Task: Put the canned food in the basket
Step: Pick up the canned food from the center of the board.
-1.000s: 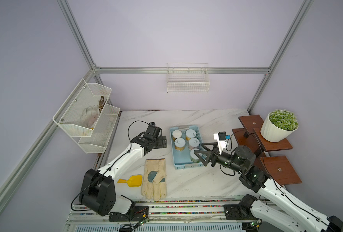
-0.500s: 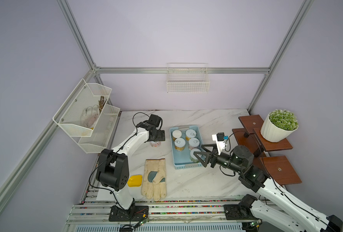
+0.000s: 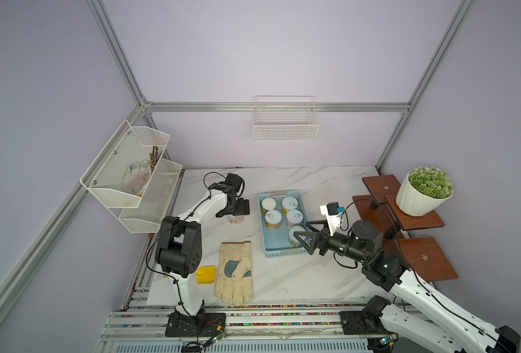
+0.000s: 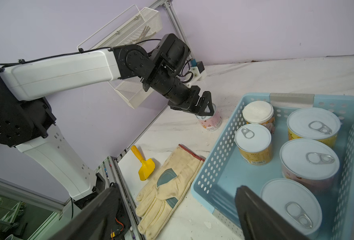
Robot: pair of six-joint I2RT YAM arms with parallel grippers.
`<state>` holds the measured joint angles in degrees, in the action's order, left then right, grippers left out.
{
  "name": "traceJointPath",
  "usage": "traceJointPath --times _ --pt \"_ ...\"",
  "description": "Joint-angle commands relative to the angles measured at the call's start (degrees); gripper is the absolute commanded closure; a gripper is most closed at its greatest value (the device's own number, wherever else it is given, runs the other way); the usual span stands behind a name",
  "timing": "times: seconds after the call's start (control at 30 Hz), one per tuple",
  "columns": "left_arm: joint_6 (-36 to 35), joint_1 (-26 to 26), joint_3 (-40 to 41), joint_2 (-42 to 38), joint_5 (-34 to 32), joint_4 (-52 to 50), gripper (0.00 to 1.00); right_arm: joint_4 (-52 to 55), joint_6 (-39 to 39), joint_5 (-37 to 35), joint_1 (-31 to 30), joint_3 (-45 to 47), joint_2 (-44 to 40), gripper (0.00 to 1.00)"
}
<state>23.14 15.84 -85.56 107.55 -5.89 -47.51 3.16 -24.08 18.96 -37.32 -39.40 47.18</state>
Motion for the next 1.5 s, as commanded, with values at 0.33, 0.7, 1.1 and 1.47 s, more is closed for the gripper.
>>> traceJointPath --times 0.33,0.7,1.1,1.47 --pt "-3.0 -0.8 -5.6 5.7 -0.6 -1.8 0.06 1.8 1.4 -0.9 0.2 -1.7 0.5 0.06" --pt "-3.5 -1.2 -6.9 8.0 -0.5 -2.0 0.14 3.1 1.9 -1.7 0.2 -1.8 0.1 0.06" --pt "-3.9 -1.3 -7.4 8.7 -0.8 -2.2 0.25 3.2 1.7 -2.0 0.2 -1.8 0.6 0.07" --pt "-3.5 -1.3 -6.1 4.5 -0.7 -3.3 0.52 2.3 1.1 -2.0 0.2 -1.5 -0.1 0.07"
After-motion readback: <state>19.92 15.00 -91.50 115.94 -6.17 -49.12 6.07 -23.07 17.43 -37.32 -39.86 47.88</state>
